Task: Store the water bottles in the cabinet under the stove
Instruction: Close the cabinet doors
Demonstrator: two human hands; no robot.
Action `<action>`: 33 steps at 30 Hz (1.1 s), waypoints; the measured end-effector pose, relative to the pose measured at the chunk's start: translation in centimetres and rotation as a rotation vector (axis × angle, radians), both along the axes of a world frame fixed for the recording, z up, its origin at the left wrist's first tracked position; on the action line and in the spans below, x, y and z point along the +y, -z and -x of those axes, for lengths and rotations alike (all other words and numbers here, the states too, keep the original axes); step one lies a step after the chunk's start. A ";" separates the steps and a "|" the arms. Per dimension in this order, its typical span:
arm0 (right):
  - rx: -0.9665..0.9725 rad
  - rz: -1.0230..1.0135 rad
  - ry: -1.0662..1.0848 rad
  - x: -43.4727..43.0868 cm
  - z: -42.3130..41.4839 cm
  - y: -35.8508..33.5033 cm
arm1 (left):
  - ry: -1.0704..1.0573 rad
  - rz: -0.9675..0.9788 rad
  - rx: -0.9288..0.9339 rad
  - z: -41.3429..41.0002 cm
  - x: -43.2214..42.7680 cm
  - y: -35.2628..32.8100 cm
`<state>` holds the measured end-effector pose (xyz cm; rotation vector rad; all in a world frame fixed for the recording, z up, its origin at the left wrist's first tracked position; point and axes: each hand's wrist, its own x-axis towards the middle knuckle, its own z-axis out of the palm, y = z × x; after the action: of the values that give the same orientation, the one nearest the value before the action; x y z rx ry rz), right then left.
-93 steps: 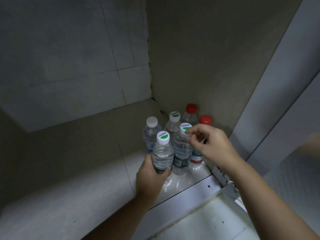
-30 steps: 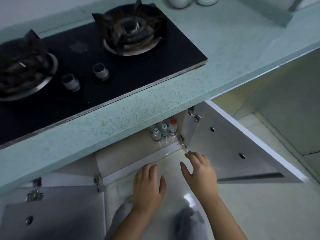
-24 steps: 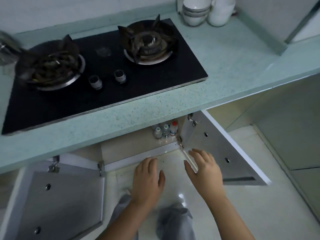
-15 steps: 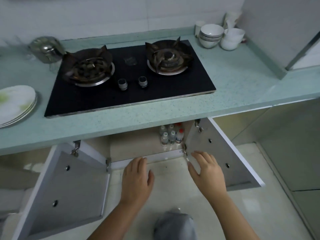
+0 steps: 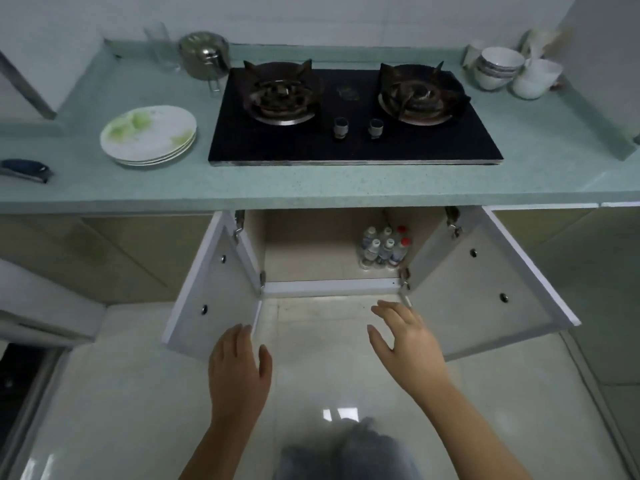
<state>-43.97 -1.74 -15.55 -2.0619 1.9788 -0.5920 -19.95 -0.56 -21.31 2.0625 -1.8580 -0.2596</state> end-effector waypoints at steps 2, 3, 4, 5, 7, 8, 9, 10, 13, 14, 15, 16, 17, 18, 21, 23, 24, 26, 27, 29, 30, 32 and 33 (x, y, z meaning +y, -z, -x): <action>0.013 -0.010 -0.076 -0.4 -2.2 0.1 | -0.097 -0.022 0.016 -1.9 0.8 0.1; 0.023 -0.016 -0.114 -0.7 -3.3 0.1 | -0.140 -0.033 0.030 -2.8 1.1 0.1; 0.027 -0.021 -0.147 -1.1 -4.4 0.1 | -0.175 -0.037 0.044 -3.7 1.2 0.2; 0.026 -0.027 -0.174 -1.5 -5.4 0.3 | -0.205 -0.035 0.053 -4.6 1.2 0.4; 0.025 -0.040 -0.216 -2.4 -7.5 0.8 | -0.258 -0.035 0.065 -6.4 0.9 1.1; 0.024 -0.042 -0.233 -2.8 -8.5 1.1 | -0.280 -0.040 0.066 -7.3 0.5 1.6; 0.022 -0.043 -0.249 -3.2 -9.4 1.4 | -0.299 -0.053 0.068 -8.2 0.1 2.0; 0.020 -0.046 -0.263 -3.5 -10.3 1.8 | -0.317 -0.077 0.072 -9.0 -0.3 2.5; 0.002 -0.068 -0.291 -4.3 -12.6 2.8 | -0.351 -0.157 0.089 -11.3 -1.7 4.0; 0.001 -0.074 -0.298 -4.5 -13.3 3.1 | -0.359 -0.183 0.123 -11.8 -2.1 4.4; 0.001 -0.075 -0.301 -4.7 -13.9 3.4 | -0.369 -0.204 0.171 -12.3 -2.5 4.9; 0.004 -0.075 -0.302 -4.8 -14.4 3.7 | -0.378 -0.220 0.224 -12.5 -2.8 5.2; 0.006 -0.078 -0.300 -5.0 -14.7 4.0 | -0.382 -0.230 0.271 -12.7 -3.0 5.4; 0.007 -0.086 -0.298 -5.0 -15.0 4.3 | -0.380 -0.237 0.309 -12.7 -3.2 5.6; 0.016 -0.103 -0.292 -5.0 -15.3 5.0 | -0.389 -0.247 0.357 -12.2 -3.4 5.7; 0.032 -0.116 -0.296 -4.9 -15.1 5.3 | -0.388 -0.261 0.330 -11.8 -3.3 5.7; 0.036 -0.123 -0.295 -4.9 -14.9 5.4 | -0.379 -0.271 0.309 -11.6 -3.2 5.7; 0.034 -0.136 -0.286 -4.9 -14.3 5.5 | -0.361 -0.287 0.278 -11.1 -3.0 5.7; 0.030 -0.144 -0.273 -4.9 -13.8 5.5 | -0.359 -0.296 0.272 -10.8 -3.0 5.6; 0.023 -0.147 -0.235 -4.8 -12.7 5.5 | -0.358 -0.319 0.265 -10.2 -2.9 5.4; 0.019 -0.151 -0.217 -4.6 -12.0 5.5 | -0.354 -0.332 0.260 -9.7 -2.8 5.4; 0.005 -0.157 -0.188 -4.4 -10.4 5.7 | -0.335 -0.354 0.253 -8.4 -2.6 5.2; -0.002 -0.161 -0.176 -4.3 -9.6 5.8 | -0.323 -0.361 0.252 -7.6 -2.5 5.1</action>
<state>-34.35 -6.04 -21.33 -2.1058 1.7565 -0.3862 -12.39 -3.05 -26.43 2.3912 -1.3827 -0.7752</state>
